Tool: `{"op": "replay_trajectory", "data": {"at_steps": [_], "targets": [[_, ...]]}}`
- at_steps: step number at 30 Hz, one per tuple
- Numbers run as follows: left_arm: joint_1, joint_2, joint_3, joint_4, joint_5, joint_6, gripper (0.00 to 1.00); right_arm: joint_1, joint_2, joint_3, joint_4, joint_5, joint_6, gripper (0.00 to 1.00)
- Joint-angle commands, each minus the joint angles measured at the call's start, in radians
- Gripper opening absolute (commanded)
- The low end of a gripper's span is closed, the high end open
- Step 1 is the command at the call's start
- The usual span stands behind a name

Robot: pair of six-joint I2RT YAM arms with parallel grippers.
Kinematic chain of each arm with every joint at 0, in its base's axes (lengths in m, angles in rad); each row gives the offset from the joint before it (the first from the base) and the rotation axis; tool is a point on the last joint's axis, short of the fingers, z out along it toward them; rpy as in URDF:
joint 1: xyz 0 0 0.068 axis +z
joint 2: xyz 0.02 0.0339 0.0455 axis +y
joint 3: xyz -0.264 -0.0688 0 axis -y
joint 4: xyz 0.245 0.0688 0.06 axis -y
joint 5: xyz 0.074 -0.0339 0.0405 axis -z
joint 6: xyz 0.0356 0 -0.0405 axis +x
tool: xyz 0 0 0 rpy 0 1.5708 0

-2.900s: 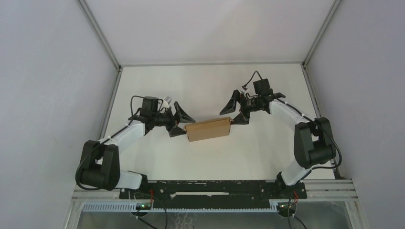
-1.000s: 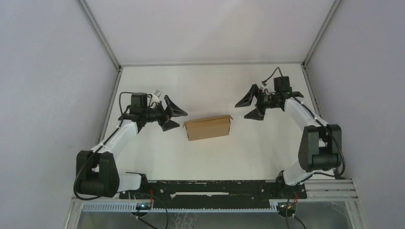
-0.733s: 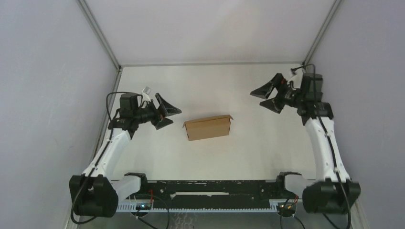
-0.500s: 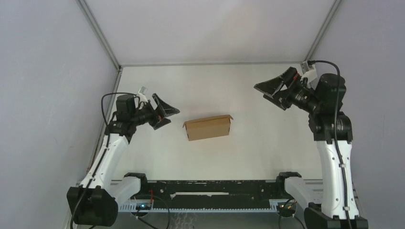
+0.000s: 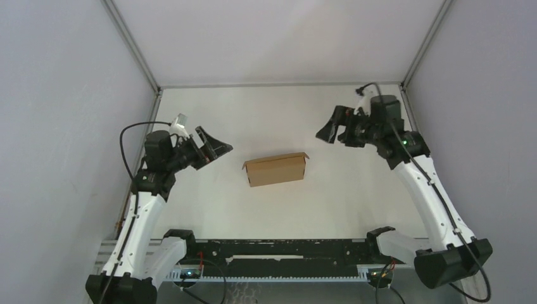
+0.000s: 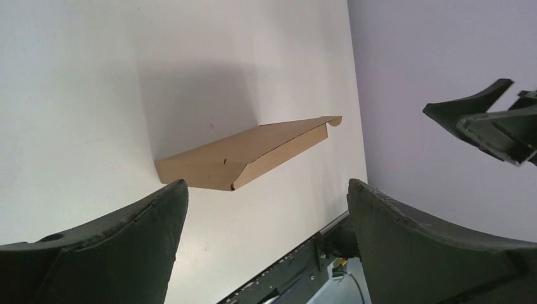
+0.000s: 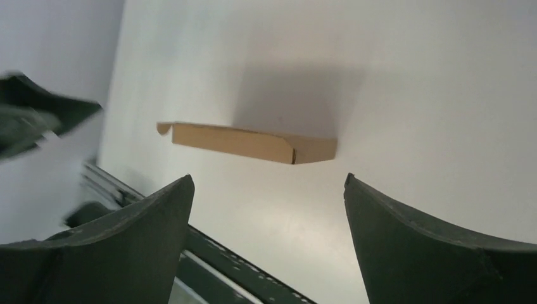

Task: Fold the paper box
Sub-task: Close the paper box at the center of the board.

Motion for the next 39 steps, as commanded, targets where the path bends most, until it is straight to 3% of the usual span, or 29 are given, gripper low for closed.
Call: {"op": "replay_trajectory", "data": {"at_steps": [1, 5, 12, 17, 25, 30, 35, 39], "targets": [[0.0, -0.042, 0.09, -0.012, -0.03, 0.073, 1.0, 0.153, -0.069, 0.06, -0.063, 0.549, -0.204, 0.93], [-0.014, -0.052, 0.131, -0.079, -0.058, 0.109, 1.0, 0.05, -0.101, 0.058, -0.039, 0.358, -0.23, 1.0], [-0.017, -0.044, 0.133, -0.027, 0.013, 0.078, 1.0, 0.082, -0.151, 0.048, 0.066, 0.397, -0.214, 1.0], [-0.022, -0.03, 0.187, -0.045, -0.008, 0.096, 1.0, 0.089, -0.139, 0.048, 0.12, 0.294, -0.128, 1.0], [-0.042, -0.082, 0.212, -0.024, -0.09, 0.091, 1.0, 0.114, -0.067, 0.096, -0.007, 0.316, -0.08, 1.0], [-0.112, -0.058, 0.259, -0.064, -0.194, 0.184, 1.0, 0.117, -0.054, 0.109, -0.034, 0.381, -0.134, 1.0], [-0.159, 0.017, 0.325, -0.131, -0.24, 0.267, 1.0, 0.14, -0.056, 0.11, 0.01, 0.363, -0.132, 0.84], [-0.229, 0.102, 0.384, -0.175, -0.277, 0.355, 1.0, 0.306, -0.033, 0.071, 0.022, 0.474, -0.287, 0.73]]}}
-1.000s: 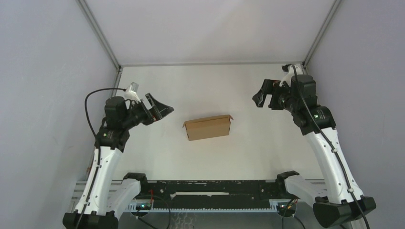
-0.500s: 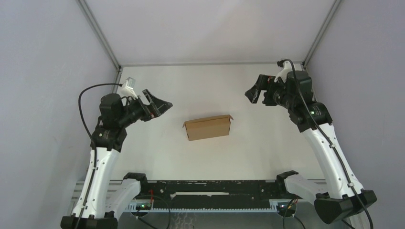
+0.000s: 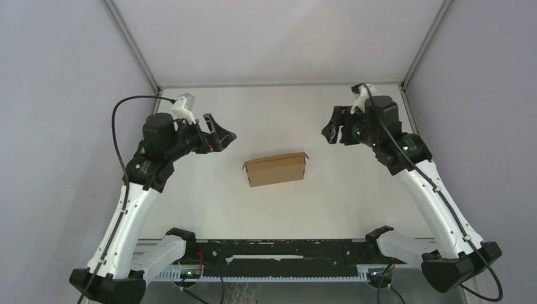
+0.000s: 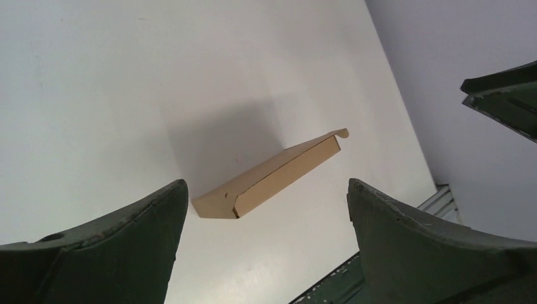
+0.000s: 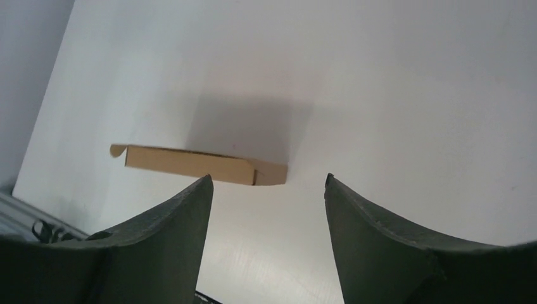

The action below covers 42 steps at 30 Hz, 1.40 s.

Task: Fold the paper box
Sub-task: Close the paper box at the center of the board.

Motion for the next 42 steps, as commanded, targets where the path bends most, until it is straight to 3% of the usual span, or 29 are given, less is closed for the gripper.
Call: {"op": "replay_trajectory", "data": {"at_steps": [1, 2, 3, 6, 10, 16, 21, 23, 29, 32, 35, 36, 39, 42], "targets": [[-0.08, 0.079, 0.111, -0.046, -0.072, 0.146, 1.0, 0.15, 0.017, -0.025, 0.081, 0.09, -0.156, 0.58], [-0.102, 0.091, 0.122, -0.054, -0.093, 0.168, 1.0, 0.16, 0.026, -0.054, 0.11, 0.069, -0.177, 0.37], [-0.118, 0.095, 0.125, -0.056, -0.114, 0.185, 1.0, 0.168, 0.037, -0.075, 0.134, 0.059, -0.185, 0.27], [-0.135, 0.071, 0.091, -0.009, -0.145, 0.211, 0.93, 0.226, 0.062, -0.116, 0.188, 0.132, -0.228, 0.2], [-0.145, 0.049, 0.069, -0.006, -0.227, 0.223, 0.75, 0.267, 0.084, -0.142, 0.232, 0.205, -0.273, 0.23], [-0.15, 0.03, 0.021, 0.009, -0.278, 0.212, 0.62, 0.231, 0.09, -0.199, 0.291, 0.076, -0.321, 0.38], [-0.151, 0.046, -0.046, 0.071, -0.25, 0.203, 0.51, 0.205, 0.102, -0.236, 0.343, -0.015, -0.326, 0.35], [-0.151, 0.062, -0.069, 0.091, -0.249, 0.217, 0.57, 0.197, 0.116, -0.236, 0.35, -0.025, -0.325, 0.34], [-0.151, 0.038, -0.115, 0.157, -0.324, 0.192, 0.96, 0.203, 0.128, -0.252, 0.36, -0.03, -0.312, 0.36], [-0.153, 0.03, -0.121, 0.157, -0.352, 0.179, 1.0, 0.207, 0.116, -0.256, 0.357, 0.008, -0.291, 0.45], [-0.154, 0.013, -0.125, 0.158, -0.398, 0.161, 1.0, 0.178, 0.104, -0.248, 0.354, 0.064, -0.2, 0.91], [-0.153, 0.011, -0.12, 0.158, -0.401, 0.157, 1.0, 0.169, 0.102, -0.23, 0.333, 0.106, -0.145, 0.98], [-0.153, 0.01, -0.104, 0.162, -0.421, 0.147, 1.0, 0.153, 0.068, -0.196, 0.306, 0.221, -0.015, 1.0], [-0.153, 0.033, -0.097, 0.193, -0.435, 0.117, 1.0, 0.127, 0.024, -0.196, 0.317, 0.21, -0.026, 1.0]]}}
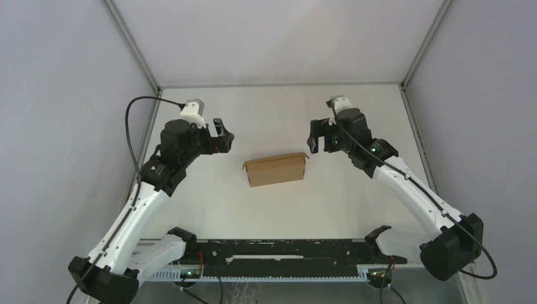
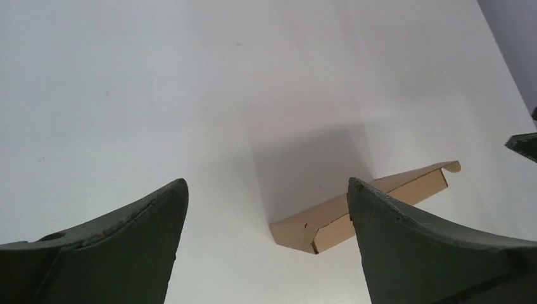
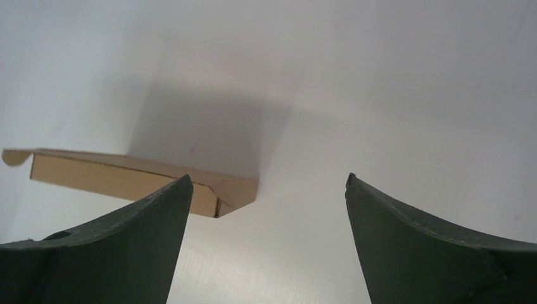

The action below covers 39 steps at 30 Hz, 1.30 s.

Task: Fold the paper box
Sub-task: Close the paper box at the center of the board.

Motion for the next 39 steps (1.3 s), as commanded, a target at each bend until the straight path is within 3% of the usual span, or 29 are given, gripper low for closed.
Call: {"op": "replay_trajectory", "data": {"at_steps": [1, 7, 10, 12, 17, 28, 35, 39], "targets": [[-0.004, 0.022, 0.015, 0.089, -0.03, -0.06, 1.0, -0.027, -0.093, 0.048, 0.044, 0.086, 0.055, 1.0], [-0.004, 0.111, 0.056, 0.187, -0.013, -0.067, 1.0, -0.074, -0.102, 0.02, 0.127, 0.087, 0.065, 1.0], [-0.006, 0.159, 0.126, 0.198, -0.009, -0.029, 1.0, -0.127, -0.073, 0.019, 0.126, -0.083, 0.061, 1.0], [-0.022, 0.159, 0.129, 0.242, 0.008, -0.002, 1.0, -0.104, -0.065, -0.012, 0.179, -0.119, 0.032, 1.0], [-0.053, 0.128, 0.038, 0.282, 0.058, 0.043, 1.0, 0.008, -0.021, -0.026, 0.223, -0.012, 0.014, 0.94], [-0.07, 0.042, 0.023, 0.236, -0.055, -0.002, 1.0, 0.041, -0.051, -0.093, 0.231, -0.073, -0.017, 0.89], [-0.122, -0.057, -0.115, 0.254, -0.112, -0.063, 0.99, 0.057, -0.109, -0.142, 0.221, -0.088, -0.04, 0.78], [-0.145, -0.076, -0.152, 0.257, -0.103, -0.068, 0.84, 0.075, -0.154, -0.175, 0.216, -0.085, -0.046, 0.64]]}}
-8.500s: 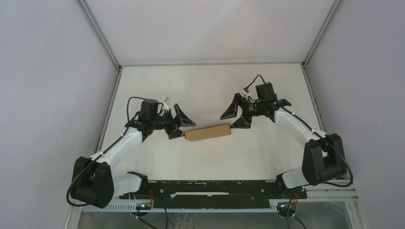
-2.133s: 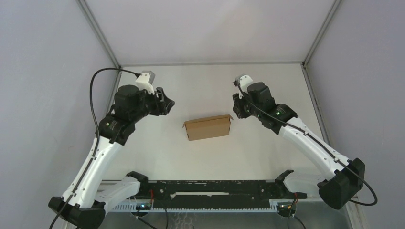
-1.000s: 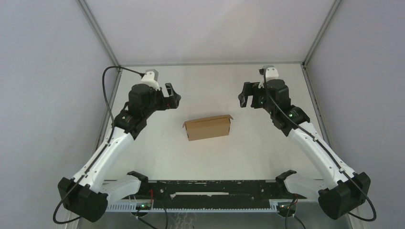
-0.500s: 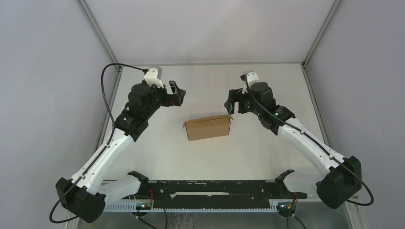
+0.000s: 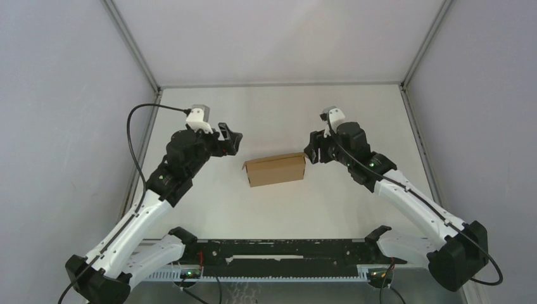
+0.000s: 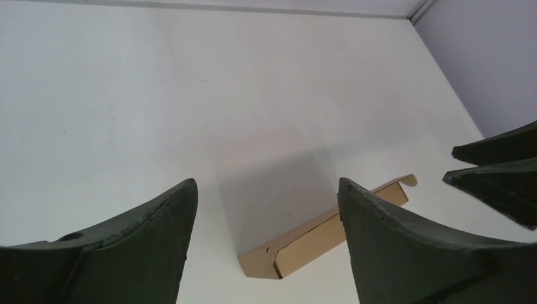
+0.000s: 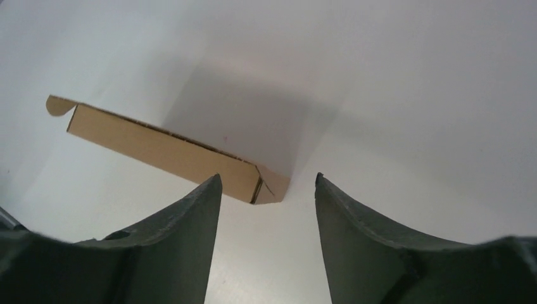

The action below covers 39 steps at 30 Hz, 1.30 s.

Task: Fold the paper box
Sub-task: Close the paper box at the center of the board.

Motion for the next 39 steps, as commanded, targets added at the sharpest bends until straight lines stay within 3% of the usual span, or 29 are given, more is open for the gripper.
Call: {"op": "replay_trajectory", "data": {"at_steps": [1, 4, 6, 10, 21, 39], "targets": [[-0.026, -0.025, -0.046, 0.028, -0.014, -0.022, 0.8, 0.03, -0.071, -0.015, 0.037, 0.0, -0.025, 0.59], [-0.041, -0.035, -0.058, 0.028, -0.004, -0.021, 0.75, 0.057, -0.091, -0.026, 0.04, 0.015, -0.03, 0.5], [-0.049, -0.039, -0.063, 0.022, -0.005, -0.015, 0.73, 0.059, -0.089, -0.03, 0.041, -0.006, -0.037, 0.39], [-0.06, -0.05, -0.086, 0.021, -0.012, -0.018, 0.69, 0.061, -0.082, -0.042, 0.052, -0.031, -0.045, 0.31], [-0.066, -0.042, -0.112, 0.028, -0.018, -0.006, 0.7, 0.062, -0.029, -0.052, 0.07, -0.031, -0.077, 0.46], [-0.066, -0.03, -0.107, 0.022, -0.018, 0.005, 0.71, 0.059, 0.038, -0.057, 0.104, 0.016, -0.1, 0.41]]}}
